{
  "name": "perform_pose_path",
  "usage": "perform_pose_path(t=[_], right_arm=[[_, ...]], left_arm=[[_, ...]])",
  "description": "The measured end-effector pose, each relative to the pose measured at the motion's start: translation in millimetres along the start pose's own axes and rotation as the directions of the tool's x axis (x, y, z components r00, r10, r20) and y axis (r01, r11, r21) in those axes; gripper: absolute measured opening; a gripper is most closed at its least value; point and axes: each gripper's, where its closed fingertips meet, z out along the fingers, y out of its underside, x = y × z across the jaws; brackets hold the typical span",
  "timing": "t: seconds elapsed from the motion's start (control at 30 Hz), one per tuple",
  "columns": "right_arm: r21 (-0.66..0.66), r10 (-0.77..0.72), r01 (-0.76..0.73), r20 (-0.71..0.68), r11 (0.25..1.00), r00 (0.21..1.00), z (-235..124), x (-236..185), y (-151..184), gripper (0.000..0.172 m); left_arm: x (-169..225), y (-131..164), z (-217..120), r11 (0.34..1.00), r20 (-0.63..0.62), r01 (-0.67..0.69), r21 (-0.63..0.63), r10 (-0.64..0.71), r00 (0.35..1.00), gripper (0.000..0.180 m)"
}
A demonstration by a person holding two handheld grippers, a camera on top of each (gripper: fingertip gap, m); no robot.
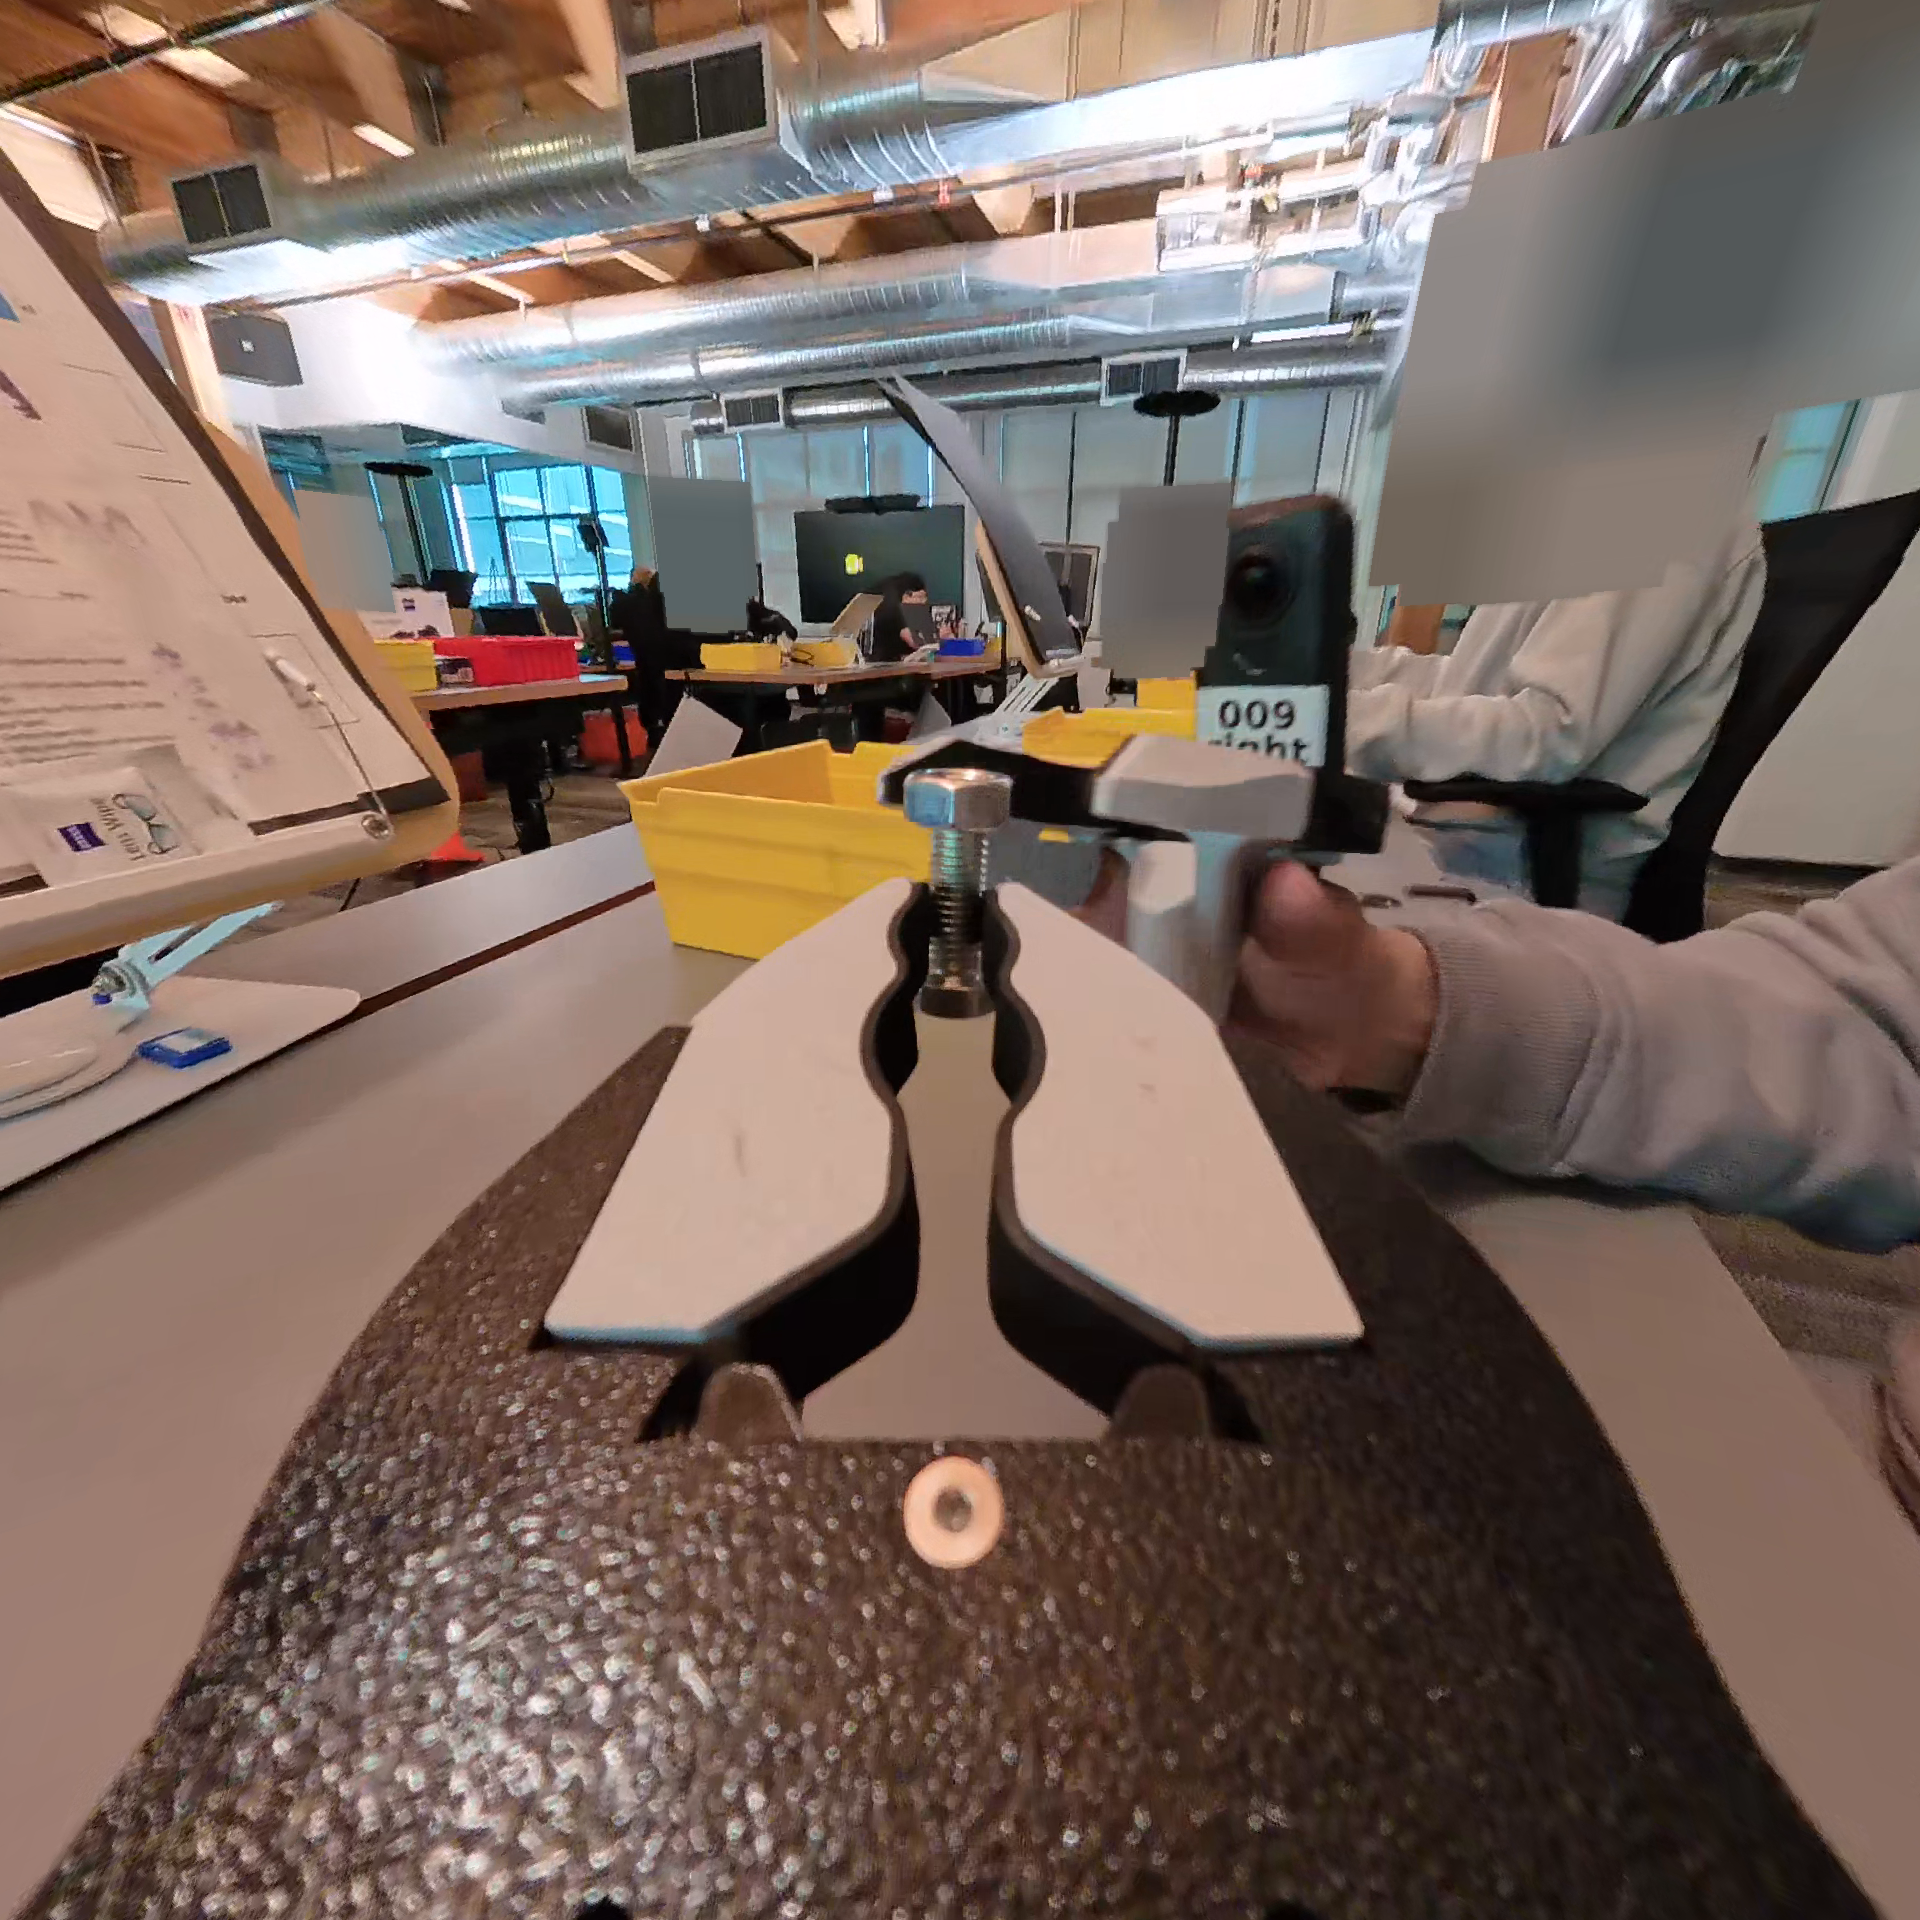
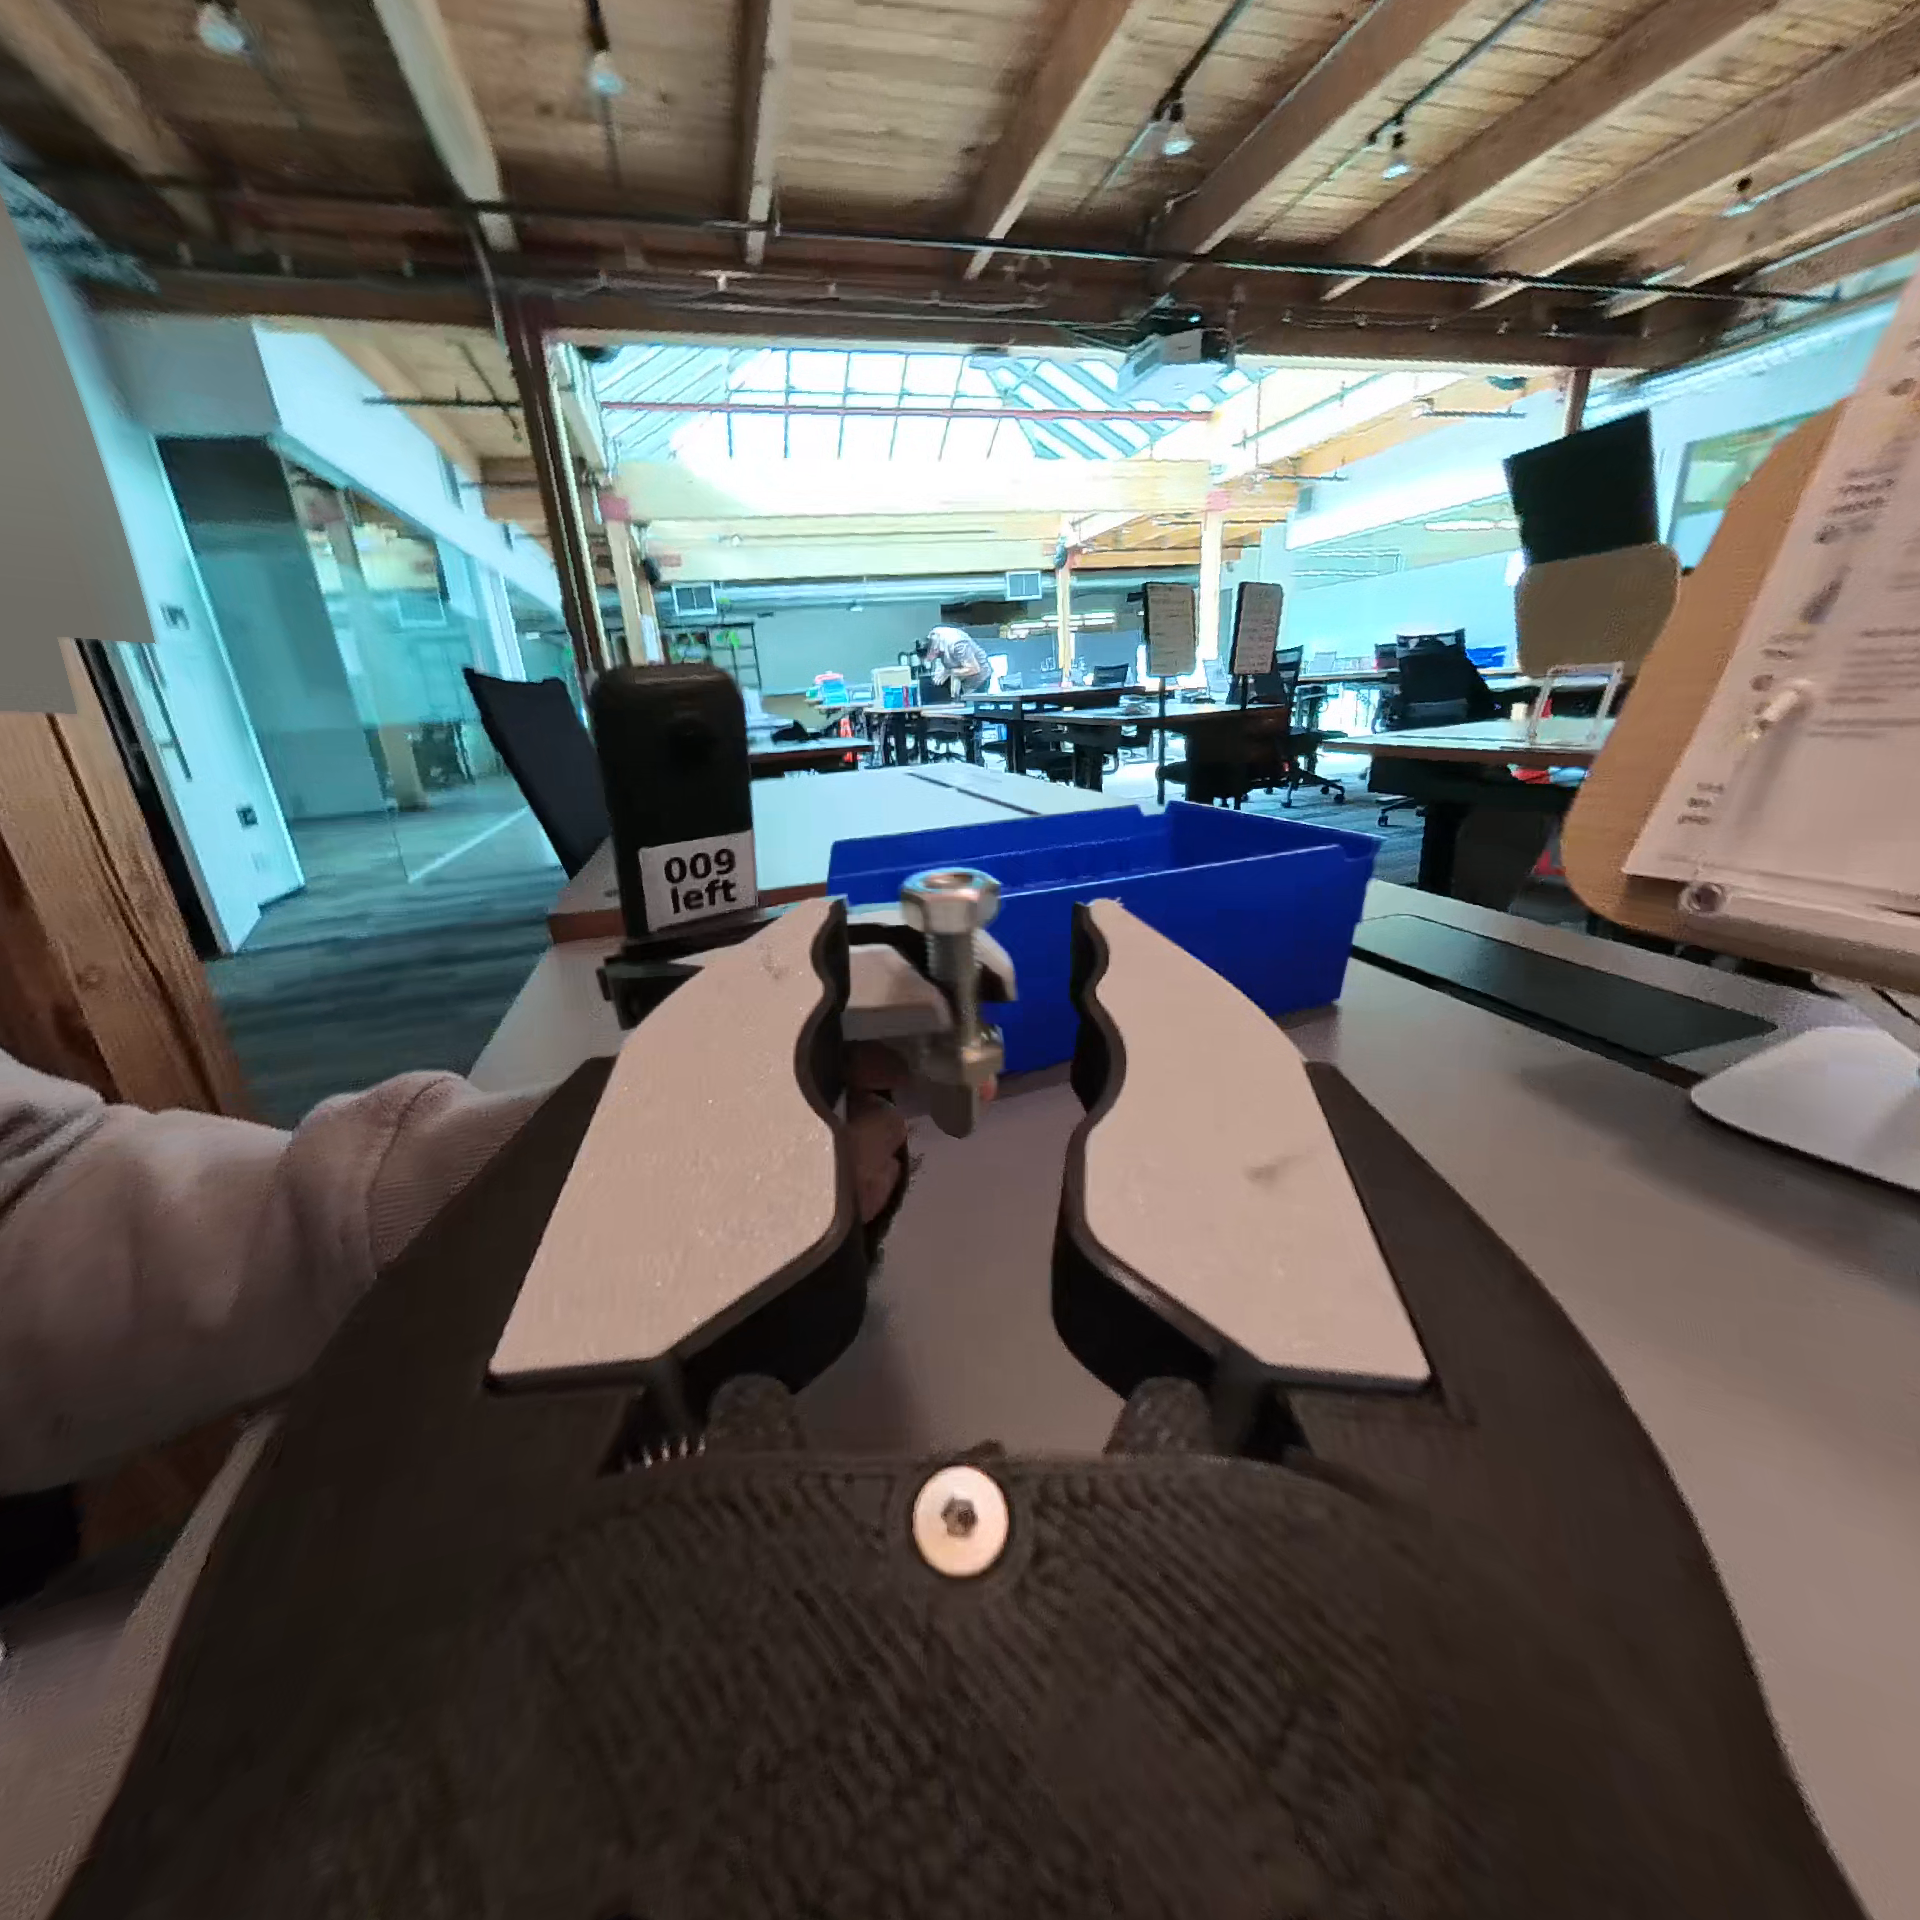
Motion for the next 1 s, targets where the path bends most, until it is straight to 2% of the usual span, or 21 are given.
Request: perform_pose_path(t=[0.07, 0.23, 0.4, 0.47, 0.5, 0.6, 0.73, 0.83, 1.0], right_arm=[[-0.021, -0.044, 0.044, -0.017, 0.999, 0.999, 5, -3, 3, 0.038], [-0.028, -0.046, 0.045, -0.056, 0.999, 0.997, 5, 1, 5, 0.029], [-0.018, -0.022, 0.021, -0.085, 1.000, 0.996, 0, 12, 2, 0.037], [0.000, 0.009, -0.009, -0.178, 1.000, 0.984, -9, 32, -1, 0.021], [0.018, 0.037, -0.034, -0.217, 0.999, 0.975, -15, 41, -3, 0.028], [0.052, 0.090, -0.084, -0.128, 0.995, 0.988, -17, 34, -9, 0.037], [0.013, 0.015, -0.014, -0.035, 1.000, 0.999, -1, 5, -2, 0.041], [-0.021, -0.054, 0.053, -0.031, 0.998, 0.998, 6, -5, 3, 0.039], [-0.029, -0.047, 0.046, -0.048, 0.999, 0.998, 6, -3, 5, 0.031]], left_arm=[[2, 3, 2, 0.999, 0.004, -0.028, -0.029, 0.028, 1.000, 0.008], [5, 5, 6, 0.998, 0.001, -0.046, -0.039, 0.046, 0.999, 0.008], [-1, 1, 1, 1.000, 0.023, -0.029, -0.010, 0.029, 0.999, 0.008], [-3, -6, -5, 0.999, 0.022, -0.011, 0.039, 0.010, 1.000, 0.008], [-5, -7, -7, 0.999, 0.028, -0.011, 0.044, 0.009, 1.000, 0.008], [-5, -4, -5, 1.000, 0.030, -0.022, 0.018, 0.021, 0.999, 0.008], [1, 2, 1, 0.999, 0.016, -0.040, -0.016, 0.040, 0.999, 0.009], [1, 6, 2, 0.997, 0.021, -0.067, -0.047, 0.068, 0.997, 0.008], [1, 7, 2, 0.996, 0.026, -0.070, -0.052, 0.071, 0.997, 0.008]])
